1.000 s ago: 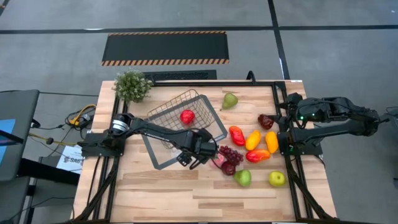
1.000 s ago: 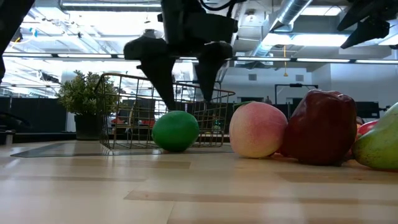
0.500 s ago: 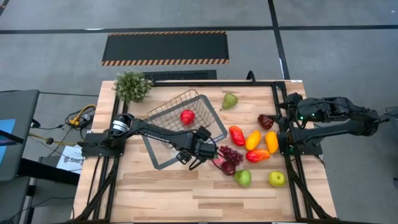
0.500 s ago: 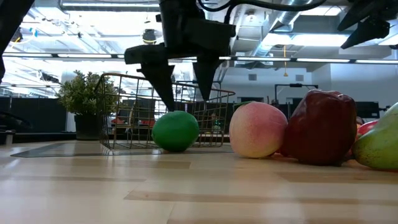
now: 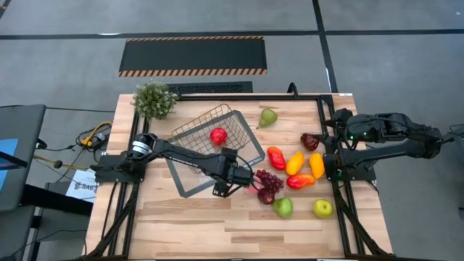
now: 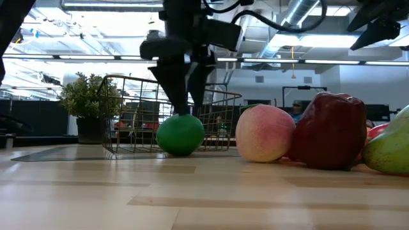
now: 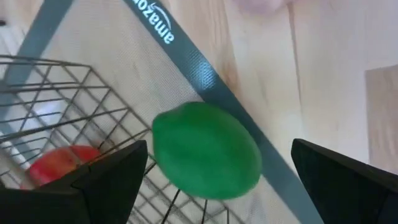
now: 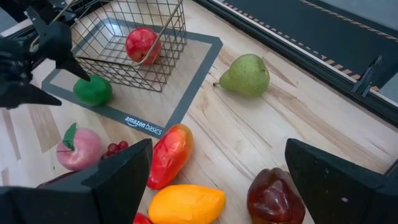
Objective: Build produce basket
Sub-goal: Put the green lime into the gold wire basket
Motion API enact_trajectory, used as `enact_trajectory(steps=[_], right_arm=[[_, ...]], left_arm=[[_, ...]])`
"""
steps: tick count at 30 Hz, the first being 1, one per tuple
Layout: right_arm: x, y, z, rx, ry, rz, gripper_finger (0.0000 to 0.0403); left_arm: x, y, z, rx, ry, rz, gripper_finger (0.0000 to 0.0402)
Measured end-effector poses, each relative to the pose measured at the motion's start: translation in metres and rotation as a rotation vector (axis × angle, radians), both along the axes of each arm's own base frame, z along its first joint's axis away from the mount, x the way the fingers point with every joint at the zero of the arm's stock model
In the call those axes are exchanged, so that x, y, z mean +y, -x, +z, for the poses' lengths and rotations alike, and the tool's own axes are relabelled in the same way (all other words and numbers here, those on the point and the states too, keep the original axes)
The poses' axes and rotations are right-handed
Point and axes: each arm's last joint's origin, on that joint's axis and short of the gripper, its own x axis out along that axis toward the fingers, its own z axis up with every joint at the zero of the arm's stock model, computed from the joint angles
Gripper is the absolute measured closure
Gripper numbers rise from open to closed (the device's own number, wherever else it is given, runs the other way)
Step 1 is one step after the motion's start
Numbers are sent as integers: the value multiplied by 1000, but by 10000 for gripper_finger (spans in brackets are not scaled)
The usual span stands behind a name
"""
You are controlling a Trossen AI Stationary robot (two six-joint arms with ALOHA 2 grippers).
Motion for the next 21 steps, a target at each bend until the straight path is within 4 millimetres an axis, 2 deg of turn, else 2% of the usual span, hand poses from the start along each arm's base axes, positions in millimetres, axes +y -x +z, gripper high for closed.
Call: enact_trajectory(steps=[5,9,13,15,18,21], right_arm=[[0,0,0,6,-1,1,17],[0,1,-1,16,-4,4,17],[1,1,-2,19,-16,17,17],[1,1,-2,20,-18,20,17],[1,1,-2,19,-18,20,17],[1,1,-2,19,-18,20,17]], left_arm=[[-14,6,-18,119,-3,1,17],[-24,7,-21,108,-30,43,17],[-31,5,-8,88,52,106,17],[-38,2,0,74,174,114,17],[-50,-3,18,35,303,140,17],[-59,-7,37,-40,349,204,17]])
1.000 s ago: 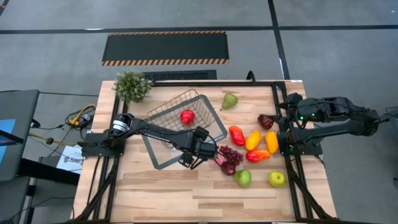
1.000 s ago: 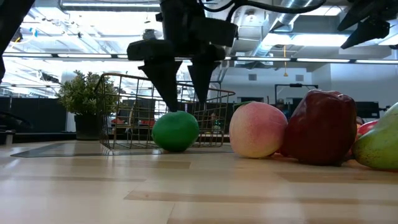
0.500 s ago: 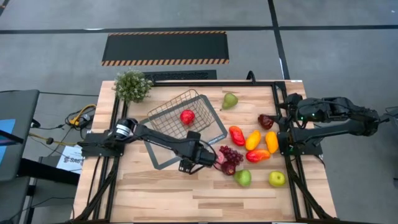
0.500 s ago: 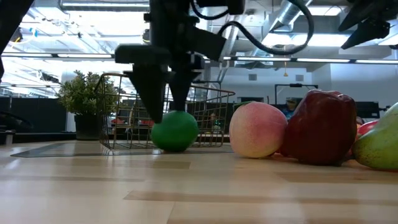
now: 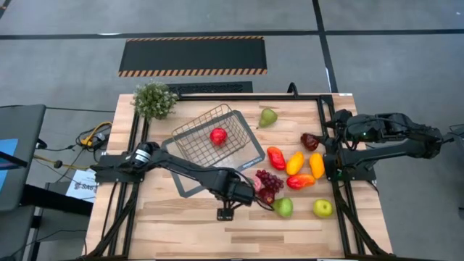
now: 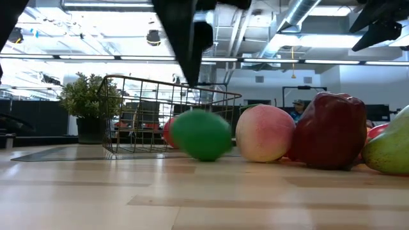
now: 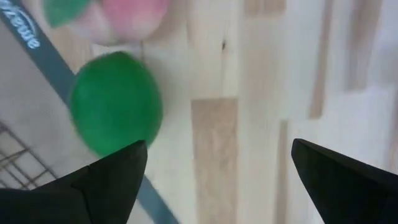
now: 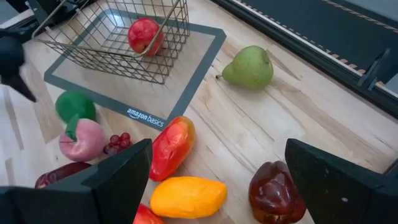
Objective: Build produce basket
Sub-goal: Put the green lime into the gold wire basket
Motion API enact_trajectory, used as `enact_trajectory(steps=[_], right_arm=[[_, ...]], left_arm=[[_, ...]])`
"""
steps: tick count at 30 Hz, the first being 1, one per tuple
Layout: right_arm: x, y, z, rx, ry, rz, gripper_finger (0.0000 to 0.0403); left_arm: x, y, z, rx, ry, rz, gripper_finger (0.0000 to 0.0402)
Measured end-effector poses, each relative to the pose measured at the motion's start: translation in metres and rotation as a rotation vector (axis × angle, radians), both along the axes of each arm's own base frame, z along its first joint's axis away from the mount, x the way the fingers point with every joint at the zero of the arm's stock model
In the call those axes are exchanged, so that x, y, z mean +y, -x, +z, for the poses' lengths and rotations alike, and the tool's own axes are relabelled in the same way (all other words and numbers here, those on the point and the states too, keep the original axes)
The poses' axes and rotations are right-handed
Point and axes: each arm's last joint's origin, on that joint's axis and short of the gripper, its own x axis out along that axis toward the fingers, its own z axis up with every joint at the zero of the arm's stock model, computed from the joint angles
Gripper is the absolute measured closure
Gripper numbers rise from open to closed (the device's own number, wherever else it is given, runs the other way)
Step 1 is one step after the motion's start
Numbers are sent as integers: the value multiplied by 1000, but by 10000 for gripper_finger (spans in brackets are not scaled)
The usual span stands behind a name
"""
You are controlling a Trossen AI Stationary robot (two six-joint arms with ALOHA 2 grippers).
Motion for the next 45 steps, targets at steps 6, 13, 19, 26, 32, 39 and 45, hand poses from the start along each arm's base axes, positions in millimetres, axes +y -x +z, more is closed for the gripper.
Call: enact_trajectory(steps=[6,13,19,26,32,39,45], right_arm=[[0,0,0,0,0,0,17],[0,0,0,2,5,5,17],[0,0,0,10,5,5,17],[0,1,-1,13,5,5,17],[0,1,-1,18,5,5,17],[0,2,-2,26,5,5,17],[0,1,-1,24,5,5,17]], left_arm=[[-11,0,18,-132,-140,139,17],[-15,-11,-13,-55,-139,21,17],[-12,-10,-33,-10,-196,162,17],[-11,-8,-37,-20,-225,244,17],[-8,6,-20,-12,-250,669,17],[-39,40,-6,6,-250,1107,17],[-56,53,-15,-31,-254,1261,17]])
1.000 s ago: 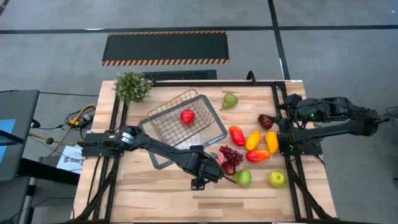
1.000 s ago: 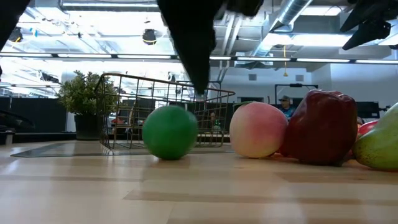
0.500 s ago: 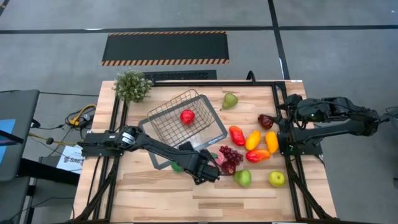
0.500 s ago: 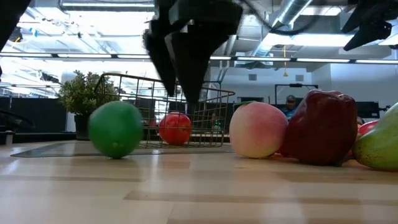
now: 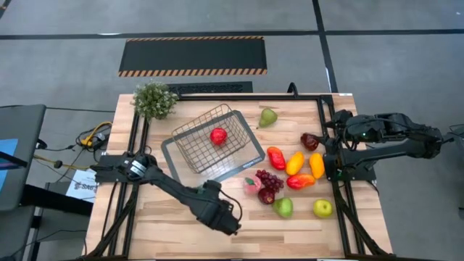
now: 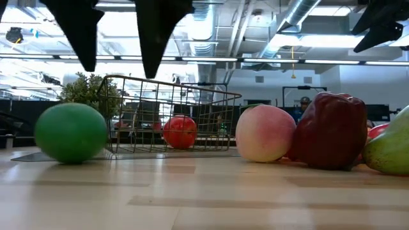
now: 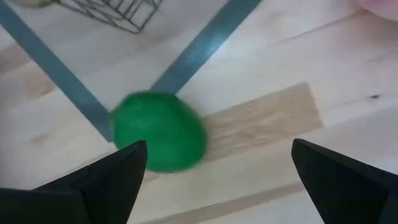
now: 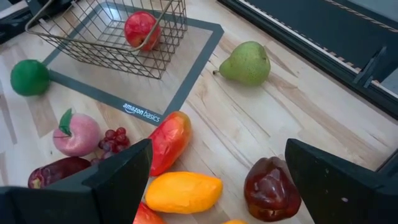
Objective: Build produce basket
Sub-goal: Put the green lime into the gold wire basket
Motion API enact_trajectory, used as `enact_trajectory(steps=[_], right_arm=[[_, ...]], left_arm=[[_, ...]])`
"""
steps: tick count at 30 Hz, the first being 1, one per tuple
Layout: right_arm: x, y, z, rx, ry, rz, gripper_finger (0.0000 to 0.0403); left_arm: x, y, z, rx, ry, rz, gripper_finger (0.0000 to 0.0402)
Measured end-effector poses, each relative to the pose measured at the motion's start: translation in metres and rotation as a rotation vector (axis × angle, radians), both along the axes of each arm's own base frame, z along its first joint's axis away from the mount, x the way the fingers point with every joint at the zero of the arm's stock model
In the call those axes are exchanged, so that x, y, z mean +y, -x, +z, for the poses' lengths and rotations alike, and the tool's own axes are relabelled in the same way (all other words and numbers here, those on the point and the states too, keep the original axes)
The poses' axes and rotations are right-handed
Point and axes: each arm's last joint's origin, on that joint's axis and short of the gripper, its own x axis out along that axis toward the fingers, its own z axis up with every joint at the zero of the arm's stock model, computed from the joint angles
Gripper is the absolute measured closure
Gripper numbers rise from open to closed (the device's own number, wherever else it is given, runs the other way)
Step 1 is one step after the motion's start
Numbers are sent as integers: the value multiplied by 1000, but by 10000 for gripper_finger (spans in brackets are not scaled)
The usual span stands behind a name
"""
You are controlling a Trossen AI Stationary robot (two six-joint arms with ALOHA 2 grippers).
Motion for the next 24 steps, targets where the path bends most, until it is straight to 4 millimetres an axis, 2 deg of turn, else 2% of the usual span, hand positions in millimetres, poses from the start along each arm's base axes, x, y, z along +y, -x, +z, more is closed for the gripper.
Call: enact_trajectory(steps=[5,13,20,24], right_arm=[[0,0,0,-1,0,0,17],[0,0,0,-1,0,-1,17],[0,0,0,-1,1,0,17],[0,0,0,0,1,0,17]], left_arm=[[4,6,-17,25,-11,207,17],[-4,26,-43,52,-71,455,17],[9,26,-61,-34,-198,459,17],[21,23,-77,-53,-206,454,17]])
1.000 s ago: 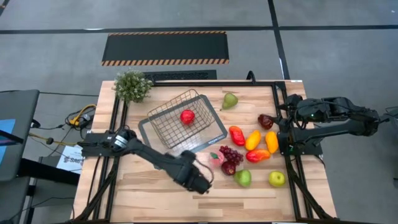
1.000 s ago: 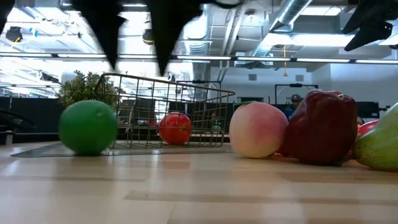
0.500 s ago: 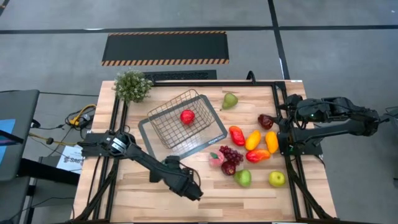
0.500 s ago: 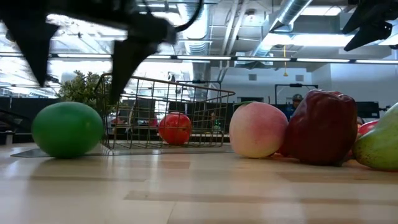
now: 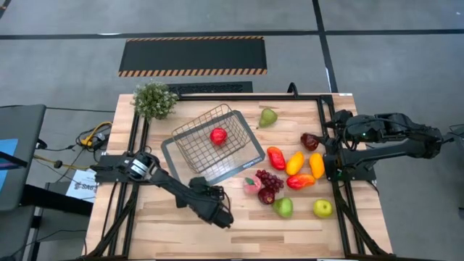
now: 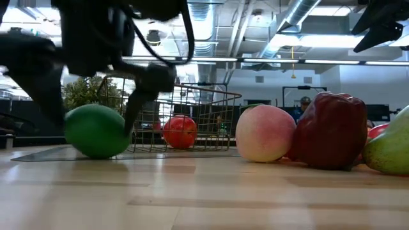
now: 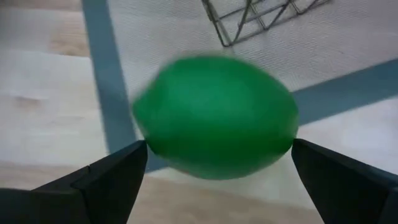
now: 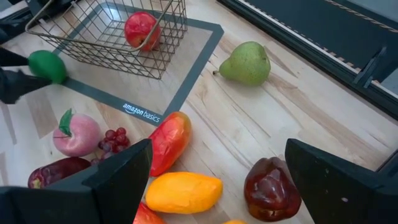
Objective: Build produce basket
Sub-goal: Put the green lime into the gold wire basket
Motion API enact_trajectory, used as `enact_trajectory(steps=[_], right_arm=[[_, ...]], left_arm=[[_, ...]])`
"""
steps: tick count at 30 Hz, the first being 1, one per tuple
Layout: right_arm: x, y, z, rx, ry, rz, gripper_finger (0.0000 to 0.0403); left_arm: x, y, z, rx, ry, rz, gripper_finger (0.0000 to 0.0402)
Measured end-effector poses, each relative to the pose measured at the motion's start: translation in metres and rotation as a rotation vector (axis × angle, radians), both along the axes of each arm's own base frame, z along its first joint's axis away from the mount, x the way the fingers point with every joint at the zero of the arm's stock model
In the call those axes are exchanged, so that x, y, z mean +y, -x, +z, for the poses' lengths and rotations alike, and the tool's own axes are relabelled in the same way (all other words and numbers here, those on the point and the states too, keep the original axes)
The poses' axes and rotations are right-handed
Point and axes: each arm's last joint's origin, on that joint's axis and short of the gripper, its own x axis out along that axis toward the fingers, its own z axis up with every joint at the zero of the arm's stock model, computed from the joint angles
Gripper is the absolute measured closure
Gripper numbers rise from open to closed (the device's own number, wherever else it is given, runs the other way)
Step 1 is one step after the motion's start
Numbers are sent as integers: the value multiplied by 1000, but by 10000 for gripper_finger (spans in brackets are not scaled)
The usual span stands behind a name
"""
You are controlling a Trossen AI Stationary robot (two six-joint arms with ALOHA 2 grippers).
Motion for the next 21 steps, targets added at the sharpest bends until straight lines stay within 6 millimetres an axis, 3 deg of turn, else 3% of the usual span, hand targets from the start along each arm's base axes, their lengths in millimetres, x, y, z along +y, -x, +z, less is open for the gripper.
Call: enact_trajectory(steps=[7,16,21], right_arm=[[0,0,0,0,0,0,17],[0,0,0,0,0,0,17],[0,0,0,0,0,0,17]], left_arm=[[8,1,-23,5,38,-31,41],[18,-2,-24,-7,-4,-21,102],[13,-6,-21,-1,44,-97,126]])
